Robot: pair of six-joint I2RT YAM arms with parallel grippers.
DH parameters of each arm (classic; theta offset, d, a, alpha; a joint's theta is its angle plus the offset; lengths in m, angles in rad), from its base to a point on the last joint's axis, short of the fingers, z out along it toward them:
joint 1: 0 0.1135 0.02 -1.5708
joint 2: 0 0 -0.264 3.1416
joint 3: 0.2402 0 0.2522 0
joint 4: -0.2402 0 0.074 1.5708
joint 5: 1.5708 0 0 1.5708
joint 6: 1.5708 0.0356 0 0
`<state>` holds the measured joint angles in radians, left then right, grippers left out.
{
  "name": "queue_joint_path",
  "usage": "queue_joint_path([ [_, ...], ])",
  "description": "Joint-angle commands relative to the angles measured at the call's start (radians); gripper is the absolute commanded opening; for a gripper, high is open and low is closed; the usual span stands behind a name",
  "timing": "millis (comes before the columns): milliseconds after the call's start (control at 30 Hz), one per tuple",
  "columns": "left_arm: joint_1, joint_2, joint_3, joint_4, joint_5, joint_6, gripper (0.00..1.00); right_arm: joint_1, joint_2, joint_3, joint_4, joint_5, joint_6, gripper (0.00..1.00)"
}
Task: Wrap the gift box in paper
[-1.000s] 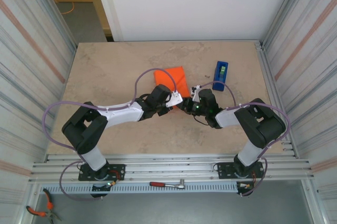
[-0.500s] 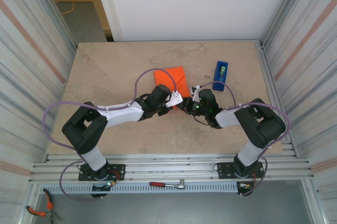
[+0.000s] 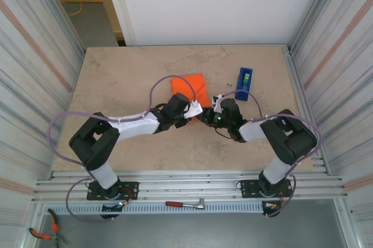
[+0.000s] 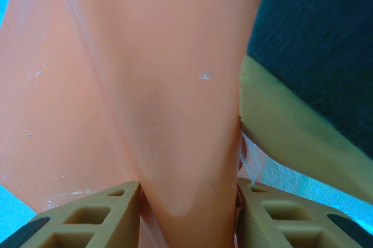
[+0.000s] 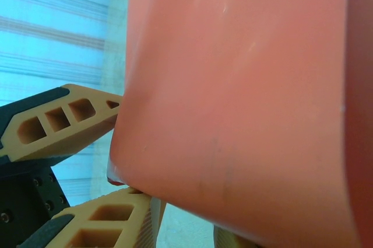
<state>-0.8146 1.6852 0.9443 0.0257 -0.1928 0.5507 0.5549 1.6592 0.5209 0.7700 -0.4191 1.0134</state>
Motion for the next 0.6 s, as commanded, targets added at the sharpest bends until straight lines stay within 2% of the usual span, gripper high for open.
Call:
queue_joint_path([
  [0, -0.012, 0.041, -0.002, -0.081, 0.032, -0.005, 0.42, -0.011, -0.024, -0.011, -0.012, 0.006, 0.002, 0.29],
  [567, -0.011, 0.042, -0.002, -0.083, 0.032, -0.004, 0.41, -0.015, -0.024, -0.012, -0.015, 0.006, 0.004, 0.31],
])
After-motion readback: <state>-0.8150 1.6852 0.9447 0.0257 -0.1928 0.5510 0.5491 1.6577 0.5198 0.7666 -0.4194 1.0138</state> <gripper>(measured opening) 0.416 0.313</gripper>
